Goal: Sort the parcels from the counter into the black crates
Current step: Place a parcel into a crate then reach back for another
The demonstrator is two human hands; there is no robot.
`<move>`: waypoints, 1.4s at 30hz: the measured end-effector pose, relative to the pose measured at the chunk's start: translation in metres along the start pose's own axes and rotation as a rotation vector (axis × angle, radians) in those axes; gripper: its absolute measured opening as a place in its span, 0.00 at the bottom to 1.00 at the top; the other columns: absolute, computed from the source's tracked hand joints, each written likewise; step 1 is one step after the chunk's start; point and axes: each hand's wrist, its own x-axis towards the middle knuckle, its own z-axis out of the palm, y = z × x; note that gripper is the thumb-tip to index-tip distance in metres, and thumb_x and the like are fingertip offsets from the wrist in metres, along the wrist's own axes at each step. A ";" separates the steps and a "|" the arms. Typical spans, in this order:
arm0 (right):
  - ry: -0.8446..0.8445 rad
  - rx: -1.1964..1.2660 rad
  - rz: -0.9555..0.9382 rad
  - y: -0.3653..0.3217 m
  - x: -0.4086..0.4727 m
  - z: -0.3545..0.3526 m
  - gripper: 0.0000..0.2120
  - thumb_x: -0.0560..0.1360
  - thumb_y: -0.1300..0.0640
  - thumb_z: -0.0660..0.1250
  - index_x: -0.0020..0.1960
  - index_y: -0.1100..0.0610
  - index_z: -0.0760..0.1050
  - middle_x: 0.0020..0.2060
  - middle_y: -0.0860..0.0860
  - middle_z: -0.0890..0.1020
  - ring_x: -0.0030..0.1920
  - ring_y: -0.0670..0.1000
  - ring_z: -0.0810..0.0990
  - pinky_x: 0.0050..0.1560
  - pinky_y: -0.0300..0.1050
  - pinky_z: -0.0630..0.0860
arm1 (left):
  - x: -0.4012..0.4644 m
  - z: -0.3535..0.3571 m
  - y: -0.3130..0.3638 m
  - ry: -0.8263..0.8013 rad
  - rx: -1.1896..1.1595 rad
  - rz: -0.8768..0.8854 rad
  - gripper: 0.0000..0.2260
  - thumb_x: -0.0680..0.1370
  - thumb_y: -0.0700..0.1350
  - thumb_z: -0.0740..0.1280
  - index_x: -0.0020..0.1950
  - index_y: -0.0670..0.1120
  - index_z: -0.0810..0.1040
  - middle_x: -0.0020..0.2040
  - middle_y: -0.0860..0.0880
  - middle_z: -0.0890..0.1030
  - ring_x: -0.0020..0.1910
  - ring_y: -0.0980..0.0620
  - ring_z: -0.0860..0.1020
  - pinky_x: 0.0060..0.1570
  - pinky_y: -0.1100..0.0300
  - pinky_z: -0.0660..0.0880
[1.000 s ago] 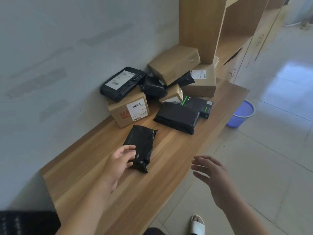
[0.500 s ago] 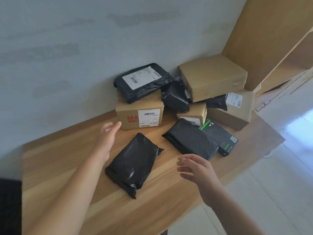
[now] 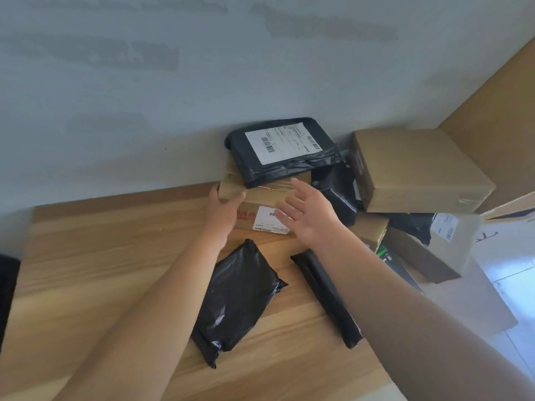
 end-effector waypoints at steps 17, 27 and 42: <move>0.053 0.240 0.091 -0.032 0.064 0.063 0.23 0.74 0.58 0.76 0.66 0.55 0.73 0.57 0.57 0.82 0.56 0.61 0.81 0.58 0.61 0.80 | 0.004 0.000 -0.002 -0.002 0.015 0.037 0.30 0.82 0.49 0.70 0.81 0.50 0.60 0.68 0.53 0.75 0.48 0.60 0.74 0.52 0.62 0.71; -0.157 0.126 -0.031 0.018 -0.052 -0.072 0.12 0.78 0.59 0.69 0.61 0.58 0.81 0.55 0.56 0.87 0.54 0.59 0.84 0.68 0.61 0.75 | 0.039 -0.015 -0.031 0.041 -0.028 -0.050 0.61 0.56 0.79 0.72 0.81 0.64 0.46 0.80 0.45 0.66 0.73 0.39 0.71 0.70 0.38 0.69; -0.355 -0.310 -0.262 0.043 -0.180 -0.222 0.22 0.71 0.53 0.77 0.64 0.52 0.81 0.59 0.56 0.86 0.59 0.69 0.83 0.64 0.85 0.64 | -0.261 -0.031 0.002 -0.558 0.274 0.087 0.40 0.66 0.69 0.76 0.74 0.55 0.73 0.69 0.52 0.79 0.68 0.52 0.78 0.69 0.47 0.75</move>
